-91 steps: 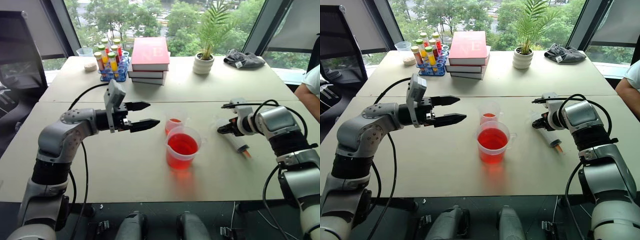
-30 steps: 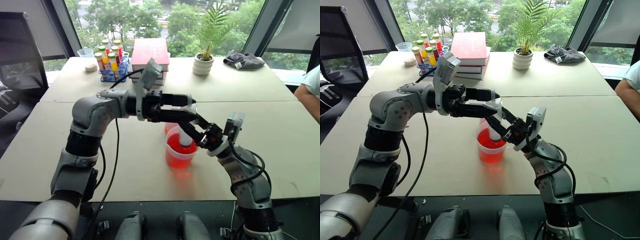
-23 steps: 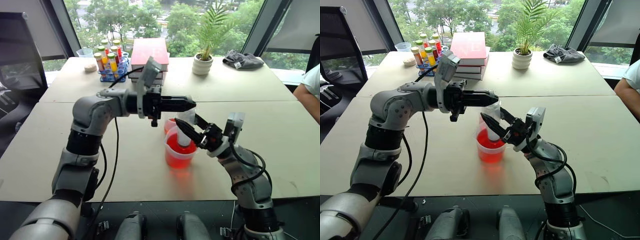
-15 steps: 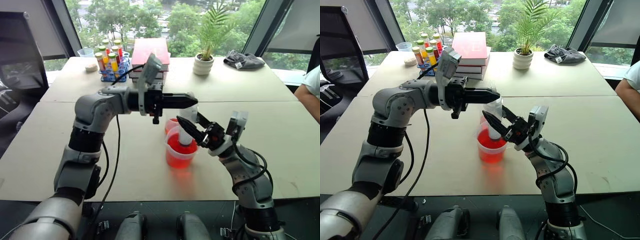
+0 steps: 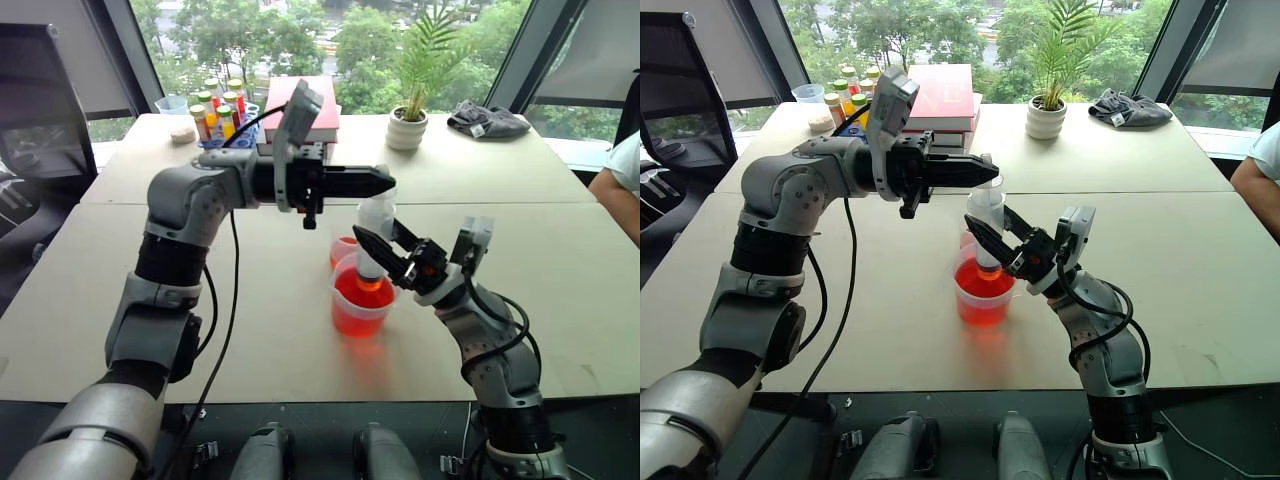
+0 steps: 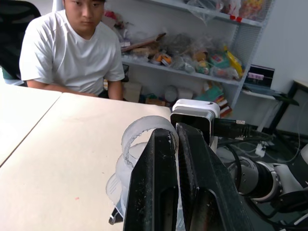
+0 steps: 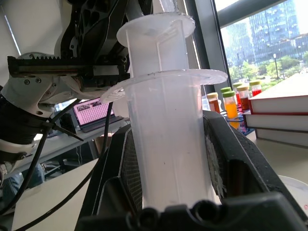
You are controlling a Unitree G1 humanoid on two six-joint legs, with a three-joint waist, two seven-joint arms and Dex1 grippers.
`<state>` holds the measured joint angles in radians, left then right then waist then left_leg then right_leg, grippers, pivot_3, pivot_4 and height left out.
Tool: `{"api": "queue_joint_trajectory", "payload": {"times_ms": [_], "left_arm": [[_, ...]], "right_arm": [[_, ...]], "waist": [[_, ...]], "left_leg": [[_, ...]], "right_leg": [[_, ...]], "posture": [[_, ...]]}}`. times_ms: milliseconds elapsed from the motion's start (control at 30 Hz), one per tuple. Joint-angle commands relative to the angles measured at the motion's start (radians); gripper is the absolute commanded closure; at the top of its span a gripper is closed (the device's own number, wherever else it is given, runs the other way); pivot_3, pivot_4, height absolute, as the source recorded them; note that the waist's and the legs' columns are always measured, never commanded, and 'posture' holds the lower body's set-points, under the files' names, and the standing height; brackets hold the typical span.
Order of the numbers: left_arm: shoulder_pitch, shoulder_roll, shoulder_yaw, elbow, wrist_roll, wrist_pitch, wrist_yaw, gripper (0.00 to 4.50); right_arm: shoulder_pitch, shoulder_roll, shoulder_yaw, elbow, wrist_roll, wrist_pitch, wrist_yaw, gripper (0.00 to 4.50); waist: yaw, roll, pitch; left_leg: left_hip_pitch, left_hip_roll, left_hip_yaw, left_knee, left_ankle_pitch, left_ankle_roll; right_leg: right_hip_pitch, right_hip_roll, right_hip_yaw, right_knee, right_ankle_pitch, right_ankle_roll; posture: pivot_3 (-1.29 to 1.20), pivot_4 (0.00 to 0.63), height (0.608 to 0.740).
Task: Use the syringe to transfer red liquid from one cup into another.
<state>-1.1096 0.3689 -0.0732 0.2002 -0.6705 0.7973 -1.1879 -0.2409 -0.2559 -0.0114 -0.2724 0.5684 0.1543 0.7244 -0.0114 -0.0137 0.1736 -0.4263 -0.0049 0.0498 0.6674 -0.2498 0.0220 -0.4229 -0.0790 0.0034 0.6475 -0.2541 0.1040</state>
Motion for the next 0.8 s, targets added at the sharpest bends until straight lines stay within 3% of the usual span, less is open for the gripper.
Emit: {"api": "queue_joint_trajectory", "payload": {"times_ms": [33,233,267,333,567,800], "left_arm": [[-0.094,0.039,0.108,0.011,0.006,-0.093,0.032,4.42],[-0.086,0.034,0.104,0.011,-0.002,-0.082,0.027,4.42],[-0.076,0.037,0.096,0.001,-0.002,-0.079,0.019,4.16],[-0.060,0.041,0.085,-0.014,-0.003,-0.073,0.009,3.50],[-0.001,0.062,0.063,-0.046,0.005,-0.058,-0.014,0.19],[0.040,0.129,0.076,-0.046,0.031,-0.065,-0.011,0.08]], "right_arm": [[0.043,-0.021,0.057,-0.002,-0.008,0.017,0.062,3.09],[0.025,-0.022,0.051,-0.015,-0.011,0.013,0.051,3.09],[0.011,-0.023,0.044,-0.024,-0.009,0.012,0.044,3.09],[-0.012,-0.026,0.030,-0.041,-0.001,0.017,0.030,3.09],[-0.095,-0.043,-0.028,-0.110,0.057,0.074,-0.033,3.09],[-0.125,-0.057,-0.048,-0.151,0.105,0.137,-0.069,3.09]], "waist": [[0.000,0.000,0.000],[0.000,0.000,0.000],[0.000,0.000,0.000],[-0.001,0.000,0.000],[0.000,0.000,0.000],[-0.001,0.000,0.000]], "left_leg": [[0.000,0.000,0.000,0.000,0.000,0.000],[0.000,0.000,0.000,0.000,0.000,0.000],[0.000,0.000,0.000,0.000,0.000,0.000],[0.000,0.000,0.000,0.000,0.000,0.000],[0.000,0.000,0.000,0.000,0.000,0.000],[0.000,0.000,0.000,0.000,0.000,0.000]], "right_leg": [[0.000,0.000,0.000,0.000,0.000,0.000],[0.000,0.000,0.000,0.000,0.000,0.000],[0.000,0.000,0.000,0.000,0.000,0.000],[0.000,0.000,0.000,0.000,0.000,0.000],[0.000,0.000,0.000,0.000,0.000,0.000],[0.000,0.000,0.000,0.000,0.000,0.000]], "posture": [[0.00,0.150,0.740],[0.00,0.150,0.740],[0.00,0.150,0.740],[0.00,0.150,0.740],[0.00,0.150,0.740],[0.00,0.150,0.740]]}}
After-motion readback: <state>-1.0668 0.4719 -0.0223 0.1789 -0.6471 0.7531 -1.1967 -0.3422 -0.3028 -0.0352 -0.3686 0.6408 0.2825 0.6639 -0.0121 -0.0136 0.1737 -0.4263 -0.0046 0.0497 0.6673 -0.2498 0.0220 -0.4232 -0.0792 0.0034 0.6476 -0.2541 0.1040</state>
